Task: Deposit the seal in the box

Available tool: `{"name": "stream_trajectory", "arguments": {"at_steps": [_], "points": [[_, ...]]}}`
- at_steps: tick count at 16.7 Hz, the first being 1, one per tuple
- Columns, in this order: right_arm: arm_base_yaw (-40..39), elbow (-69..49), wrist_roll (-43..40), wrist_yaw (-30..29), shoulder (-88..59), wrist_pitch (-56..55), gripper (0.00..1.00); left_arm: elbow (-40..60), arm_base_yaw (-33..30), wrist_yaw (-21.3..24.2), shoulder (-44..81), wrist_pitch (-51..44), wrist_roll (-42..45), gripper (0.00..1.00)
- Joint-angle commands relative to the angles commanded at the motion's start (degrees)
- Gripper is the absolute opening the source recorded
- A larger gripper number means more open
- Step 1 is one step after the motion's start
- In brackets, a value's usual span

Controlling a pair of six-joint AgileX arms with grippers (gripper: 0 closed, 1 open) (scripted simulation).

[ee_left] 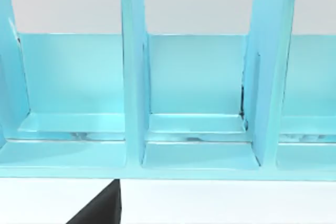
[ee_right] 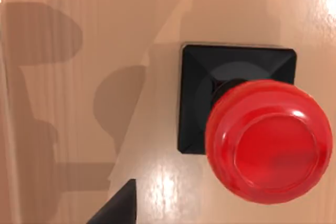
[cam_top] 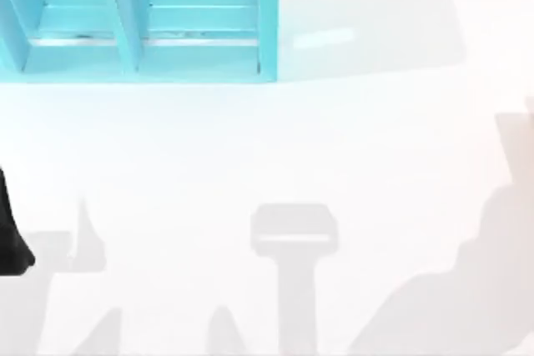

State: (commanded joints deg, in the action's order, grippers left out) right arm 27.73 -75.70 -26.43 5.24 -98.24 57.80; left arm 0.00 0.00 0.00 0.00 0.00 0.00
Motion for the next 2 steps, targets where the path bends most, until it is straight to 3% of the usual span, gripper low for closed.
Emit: {"name": "stream_trajectory", "arguments": {"at_steps": [2], "points": [[0.0,0.0,0.0,0.0,0.0,0.0,1.0,0.0,0.0,0.0,0.0,0.0,0.0,1.0]]}}
